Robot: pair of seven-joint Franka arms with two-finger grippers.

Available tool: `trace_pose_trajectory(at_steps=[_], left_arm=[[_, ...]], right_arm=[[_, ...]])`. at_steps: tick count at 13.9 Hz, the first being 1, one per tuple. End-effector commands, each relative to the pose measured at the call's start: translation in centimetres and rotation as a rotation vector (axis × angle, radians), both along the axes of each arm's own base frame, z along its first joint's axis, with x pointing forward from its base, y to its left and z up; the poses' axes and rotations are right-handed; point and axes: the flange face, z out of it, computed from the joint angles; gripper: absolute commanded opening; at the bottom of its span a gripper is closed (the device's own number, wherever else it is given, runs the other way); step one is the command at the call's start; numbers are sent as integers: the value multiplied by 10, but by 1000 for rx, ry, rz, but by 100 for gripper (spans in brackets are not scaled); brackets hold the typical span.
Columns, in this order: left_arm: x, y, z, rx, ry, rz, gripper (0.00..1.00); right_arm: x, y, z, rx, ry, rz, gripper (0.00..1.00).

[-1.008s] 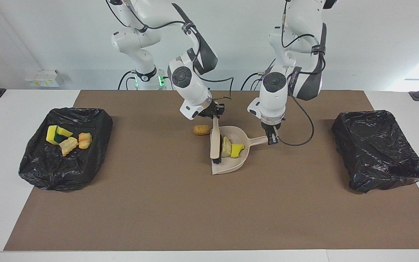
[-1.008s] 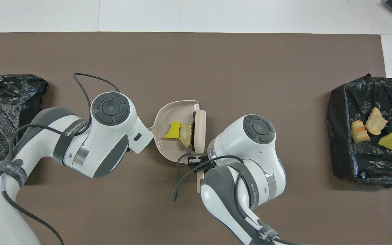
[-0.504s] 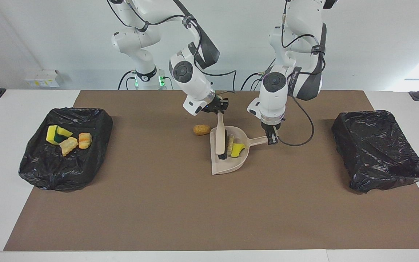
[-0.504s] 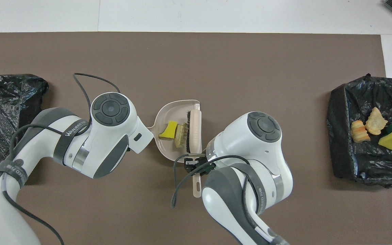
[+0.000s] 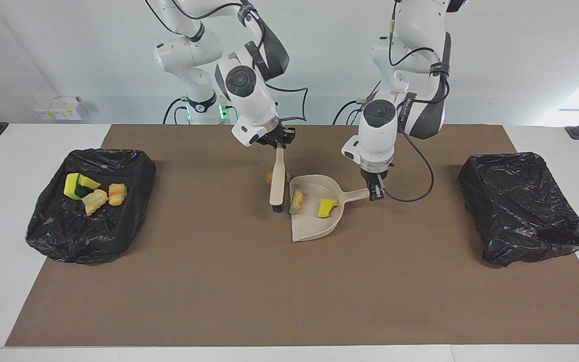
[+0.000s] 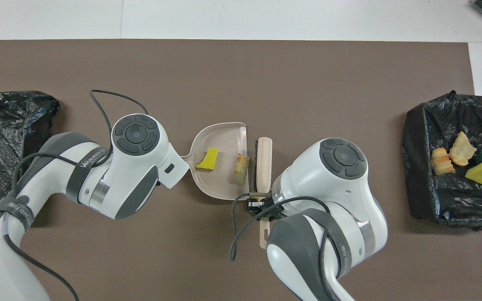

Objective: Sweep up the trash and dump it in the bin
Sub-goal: 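Push the pieces deeper into the dustpan with the right gripper's brush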

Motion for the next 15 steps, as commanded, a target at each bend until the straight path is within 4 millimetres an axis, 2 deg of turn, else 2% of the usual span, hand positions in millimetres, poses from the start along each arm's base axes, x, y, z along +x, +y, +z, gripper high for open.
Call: trace_pose_trajectory(at_steps=[1, 2, 4, 8, 9, 11, 15], left_arm=[[-5, -1, -1, -1, -22, -6, 0], [-4, -1, -1, 0, -22, -18, 0], [-3, 0, 0, -3, -21, -41, 0], [-4, 1, -1, -3, -20, -39, 0], [-4, 1, -2, -3, -19, -41, 0], [-4, 1, -1, -3, -21, -41, 0], [-4, 2, -2, -3, -21, -38, 0]], right_arm=[[-29, -16, -4, -82, 15, -134, 0], [-40, -15, -14, -97, 31, -184, 0], [-44, 5, -27, -79, 51, -368, 0], [-55, 61, -31, 28, 53, -576, 0], [-56, 71, -39, 38, 38, -585, 0], [-45, 84, -53, 49, 4, -541, 0], [-19, 88, -50, 89, -93, -270, 0]])
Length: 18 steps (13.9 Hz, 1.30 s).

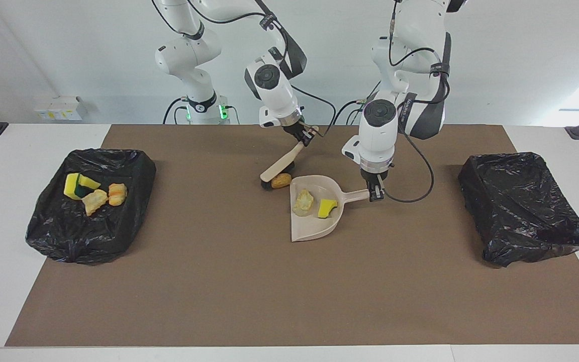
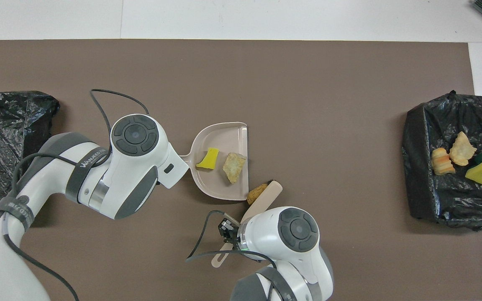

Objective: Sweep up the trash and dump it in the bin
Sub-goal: 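Push the pieces deeper into the dustpan with the right gripper's brush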

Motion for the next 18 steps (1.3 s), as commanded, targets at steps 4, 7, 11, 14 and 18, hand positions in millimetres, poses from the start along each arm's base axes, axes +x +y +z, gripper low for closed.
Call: trace_pose_trajectory(at_steps=[4, 7, 11, 14, 18], left_arm=[[-5, 2, -2, 3, -12, -19, 0], [-5, 2, -2, 4, -7, -50, 0], [-4, 3, -2, 2, -5, -80, 0], [-3, 4, -2, 1, -5, -77, 0], [-1, 9, -3, 1, -3, -67, 0]], right_arm=[[35, 6, 11, 19, -79, 446, 0], [36, 10, 15, 126, -122, 604, 0], [45, 23, 43, 207, -134, 570, 0], [46, 20, 58, 216, -141, 567, 0], [53, -19, 81, 175, -85, 582, 0]])
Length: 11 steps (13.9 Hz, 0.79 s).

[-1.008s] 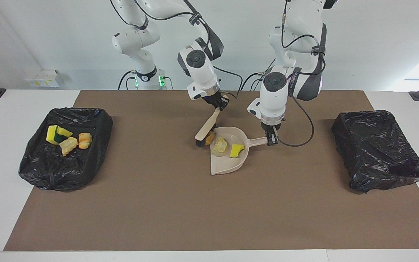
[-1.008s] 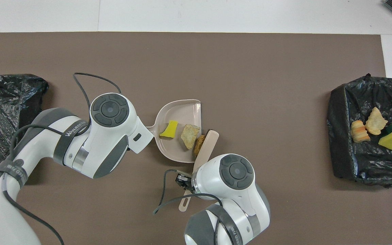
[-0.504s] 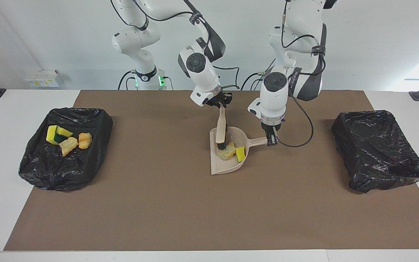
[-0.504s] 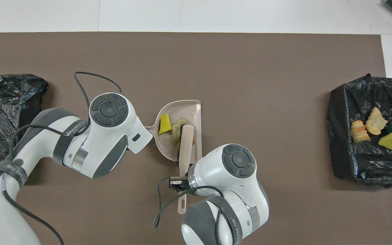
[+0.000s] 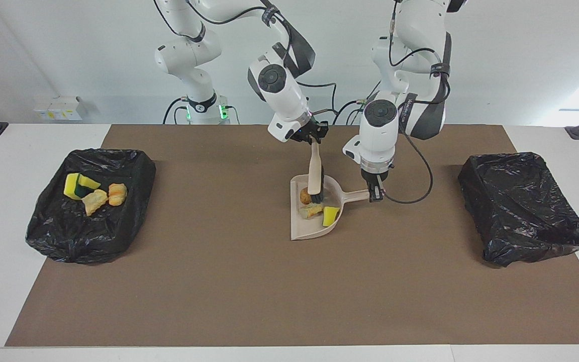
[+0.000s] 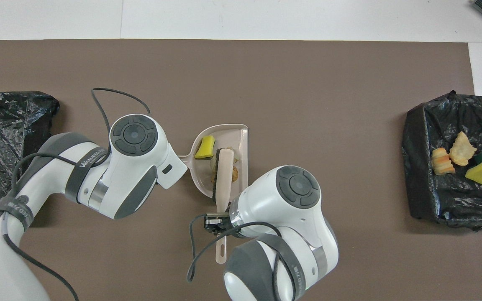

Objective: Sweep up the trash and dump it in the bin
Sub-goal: 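Push the pieces deeper into the dustpan with the right gripper's brush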

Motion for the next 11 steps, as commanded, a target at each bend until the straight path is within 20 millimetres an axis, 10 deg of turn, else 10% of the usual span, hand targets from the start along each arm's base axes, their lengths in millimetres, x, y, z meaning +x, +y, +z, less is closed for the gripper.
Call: trace_pose_trajectory(at_steps=[1, 11], left_arm=[[-2, 8, -2, 3, -5, -21, 0], [22, 45, 32, 8, 17, -43, 0]], right_arm=[[5, -34, 17, -65, 4, 52, 0], [-18, -81, -2, -326, 71, 202, 0]])
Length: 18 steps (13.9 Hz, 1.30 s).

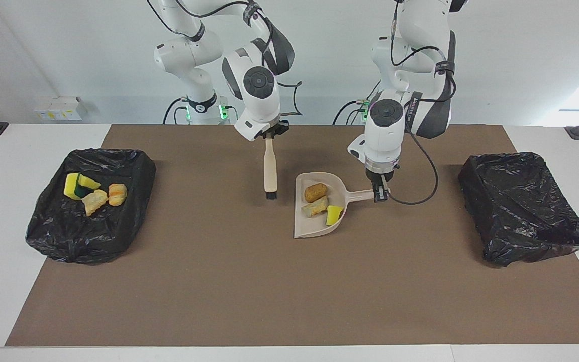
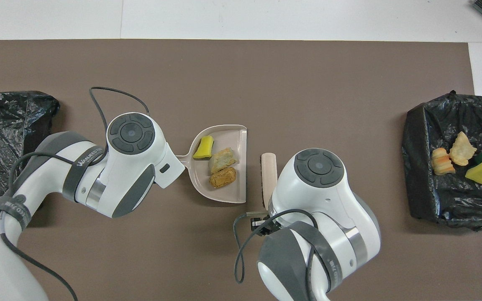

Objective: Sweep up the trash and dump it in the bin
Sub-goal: 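Carry the dustpan to the left bag while the right gripper drops the brush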

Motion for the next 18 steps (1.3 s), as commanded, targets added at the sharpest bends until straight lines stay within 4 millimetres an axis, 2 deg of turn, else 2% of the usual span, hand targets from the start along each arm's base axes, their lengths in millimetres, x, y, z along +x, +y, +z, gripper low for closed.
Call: trace_pose_trajectory(at_steps=[1, 2, 4, 7, 8, 9, 11, 12, 13, 15, 17, 18], left_arm=[[15, 31, 24, -5, -4, -39, 0], [20, 40, 32, -11, -11, -65, 0], [31, 70, 43, -58, -7, -67, 0], [44, 123, 63, -82, -13, -122, 0], [46, 147, 69, -100, -7, -107, 0], [47, 170, 76, -126, -2, -92, 0], [55, 213, 87, -140, 1, -111, 0], [57, 242, 90, -152, -5, -89, 0], [55, 270, 91, -179, 0, -48, 0], [45, 329, 93, -200, 22, 38, 0], [44, 370, 114, -206, -6, 52, 0], [44, 397, 123, -219, -29, 59, 0]], right_arm=[[-11, -3, 4, -3, -21, 39, 0], [-17, 7, 0, -3, -25, 50, 0], [-31, 28, -13, -12, -51, 34, 0], [-61, 72, -36, -29, -70, 15, 0], [-75, 93, -45, -42, -85, -8, 0], [-83, 105, -53, -49, -97, -27, 0], [-93, 115, -60, -39, -104, -22, 0], [-95, 118, -60, -25, -98, -32, 0], [-96, 118, -61, -26, -90, -35, 12], [-94, 120, -57, -33, -80, -34, 100], [-84, 121, -41, -23, -80, -41, 100], [-77, 121, -31, -19, -83, -42, 100]])
